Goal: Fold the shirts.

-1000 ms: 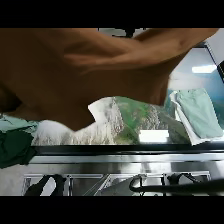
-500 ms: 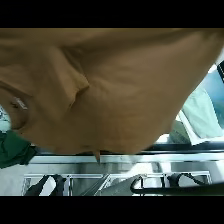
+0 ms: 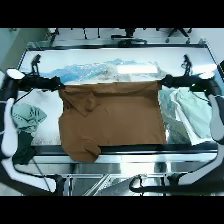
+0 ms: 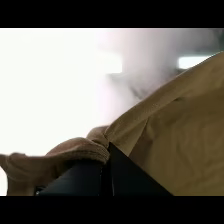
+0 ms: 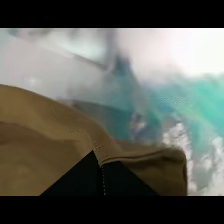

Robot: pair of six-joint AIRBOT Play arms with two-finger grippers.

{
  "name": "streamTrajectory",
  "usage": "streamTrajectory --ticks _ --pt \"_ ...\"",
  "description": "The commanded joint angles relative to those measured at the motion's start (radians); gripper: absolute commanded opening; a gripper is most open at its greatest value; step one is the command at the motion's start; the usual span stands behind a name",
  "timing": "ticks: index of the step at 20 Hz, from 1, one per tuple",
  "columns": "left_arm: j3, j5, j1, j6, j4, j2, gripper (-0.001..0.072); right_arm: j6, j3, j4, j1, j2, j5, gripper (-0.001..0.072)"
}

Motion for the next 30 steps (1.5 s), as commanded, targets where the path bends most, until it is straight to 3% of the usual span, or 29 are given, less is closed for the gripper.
streamTrajectory --ticks 1,5,10,15,21,30 --pt "0.257 -0.044 -0.014 -0.060 0.033 -0.247 0.0012 0.003 0.089 0.008 0.005 -0.163 -0.070 0.0011" --pt "0.482 -0.141 -0.006 -0.096 0.034 -0.309 0.0012 0.018 0.205 0.007 -0.010 -0.171 -0.023 0.0011" --pt "0.325 -0.204 0.000 -0.092 0.040 -0.220 0.0011 0.012 0.208 -0.055 -0.015 -0.133 0.059 0.0011" --pt "0.314 -0.323 -0.024 -0.129 0.277 -0.209 0.0011 0.066 0.194 -0.189 -0.004 -0.138 0.171 0.0011" --pt "0.312 -0.366 -0.065 -0.138 0.374 -0.215 0.0011 0.071 0.096 -0.247 0.023 -0.140 0.157 0.0011" --pt "0.312 -0.460 -0.070 -0.212 0.374 -0.321 0.0012 0.071 0.093 -0.244 0.023 -0.142 0.139 0.0013"
